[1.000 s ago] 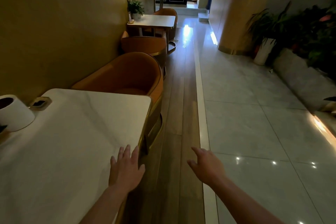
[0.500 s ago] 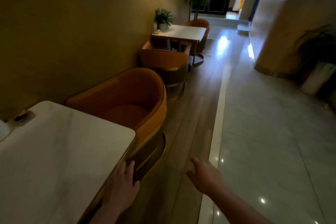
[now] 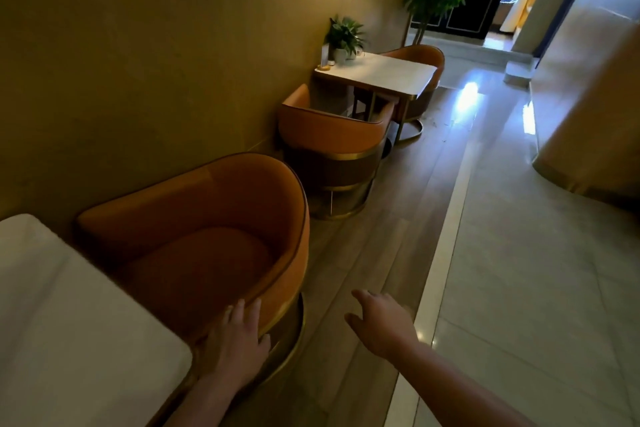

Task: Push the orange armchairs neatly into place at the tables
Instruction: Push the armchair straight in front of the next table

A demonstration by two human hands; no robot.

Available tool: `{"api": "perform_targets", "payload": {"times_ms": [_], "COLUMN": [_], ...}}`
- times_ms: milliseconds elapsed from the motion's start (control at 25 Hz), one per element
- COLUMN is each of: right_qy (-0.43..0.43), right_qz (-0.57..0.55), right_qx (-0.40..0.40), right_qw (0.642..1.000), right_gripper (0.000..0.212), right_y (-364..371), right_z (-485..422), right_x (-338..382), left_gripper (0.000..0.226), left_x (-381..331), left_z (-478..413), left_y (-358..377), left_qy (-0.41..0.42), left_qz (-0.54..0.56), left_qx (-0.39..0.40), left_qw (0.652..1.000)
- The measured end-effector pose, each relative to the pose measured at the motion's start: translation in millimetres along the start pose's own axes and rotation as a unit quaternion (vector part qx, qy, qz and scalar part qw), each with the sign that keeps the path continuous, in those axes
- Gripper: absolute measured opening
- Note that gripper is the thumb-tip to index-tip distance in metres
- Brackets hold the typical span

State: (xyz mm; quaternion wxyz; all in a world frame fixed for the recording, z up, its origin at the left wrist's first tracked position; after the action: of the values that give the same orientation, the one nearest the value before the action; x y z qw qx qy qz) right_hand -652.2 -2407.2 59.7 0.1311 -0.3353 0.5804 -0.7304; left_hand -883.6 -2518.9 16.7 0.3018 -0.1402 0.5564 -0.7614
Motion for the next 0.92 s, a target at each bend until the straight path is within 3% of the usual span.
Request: {"api": "perform_targets", "payload": {"times_ms": [280, 600, 920], "right_qy": [-0.033, -0.163, -0.281], "right_qz": [0.002, 0.008, 0.044], "right_qx": [0.037, 0.12, 0.207], "right_qw": [0.999, 0.979, 0.936], "right_gripper": [0.055, 0.047, 0.031], "right_y": [-46, -60, -67], "right_z": [-148, -339, -493], "right_x": [-78, -152, -130], "left_gripper": [0.074, 0.073, 0.069], "left_x": [-79, -141, -172], "left_z": [-126, -254, -328], "left_y": [-34, -44, -58], "left_qy": [-0.038, -0.184, -0.335], "left_qz": [0.006, 0.047, 0.125], "left_qx": [-0.003, -0.017, -0.01], "left_qw": [0.999, 0.982, 0.934]}}
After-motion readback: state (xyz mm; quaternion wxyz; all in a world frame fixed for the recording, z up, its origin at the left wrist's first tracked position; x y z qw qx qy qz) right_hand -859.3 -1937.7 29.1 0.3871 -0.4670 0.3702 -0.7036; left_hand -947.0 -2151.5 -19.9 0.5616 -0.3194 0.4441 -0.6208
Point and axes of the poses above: each hand's wrist, its own z-axis away from the middle knuckle, its own y-axis out of the palm, x = y × z, the point moved 6 cm from there along -z, towards the middle knuckle, and after that the axes turned 12 degrees about -y, right-handed, at the moved point
